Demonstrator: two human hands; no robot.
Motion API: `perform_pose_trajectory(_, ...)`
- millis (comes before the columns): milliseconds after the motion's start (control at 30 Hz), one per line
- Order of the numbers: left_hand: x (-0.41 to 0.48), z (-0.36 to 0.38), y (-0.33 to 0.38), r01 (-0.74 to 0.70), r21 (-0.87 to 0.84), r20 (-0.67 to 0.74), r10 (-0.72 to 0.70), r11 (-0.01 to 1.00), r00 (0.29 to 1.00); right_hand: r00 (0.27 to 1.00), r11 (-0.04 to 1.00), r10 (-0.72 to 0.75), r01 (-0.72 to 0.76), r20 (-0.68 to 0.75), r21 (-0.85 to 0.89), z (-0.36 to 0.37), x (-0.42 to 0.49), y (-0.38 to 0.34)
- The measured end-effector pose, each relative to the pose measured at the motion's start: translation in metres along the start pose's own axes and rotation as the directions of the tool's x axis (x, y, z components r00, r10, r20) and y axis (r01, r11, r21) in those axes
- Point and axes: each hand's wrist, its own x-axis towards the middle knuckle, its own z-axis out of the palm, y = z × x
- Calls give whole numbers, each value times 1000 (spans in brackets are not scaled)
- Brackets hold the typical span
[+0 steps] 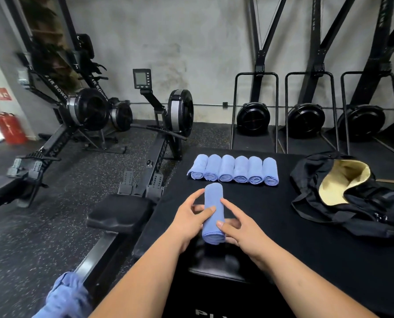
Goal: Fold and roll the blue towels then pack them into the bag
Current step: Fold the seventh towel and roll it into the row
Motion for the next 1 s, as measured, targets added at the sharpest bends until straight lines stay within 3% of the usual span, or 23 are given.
perform_pose_trajectory(167, 25, -11, -5, -42, 101, -16, 44, 994, 999, 999, 998, 41, -40, -34, 46, 1, 28, 0)
perform_pose_trajectory(233, 36, -20, -8, -72, 252, -35, 84, 965, 996, 997, 998, 45, -43, -64, 35, -1, 42, 2)
perform_pose_trajectory(433, 66, -46, -24, -127, 630, 1, 163, 766, 987, 983, 998, 52, -48, -174, 28, -7, 92, 3)
perform_pose_trajectory(567, 92, -56, -35, -127, 785, 30, 169, 607, 985, 972, 999, 41, -45, -231, -12, -11, 135, 6)
perform_pose_trajectory(1000, 156, -53, -74, -3, 971, -32, 142, 241, 989, 934, 987, -42, -16, -354, -160, -26, 262, 3)
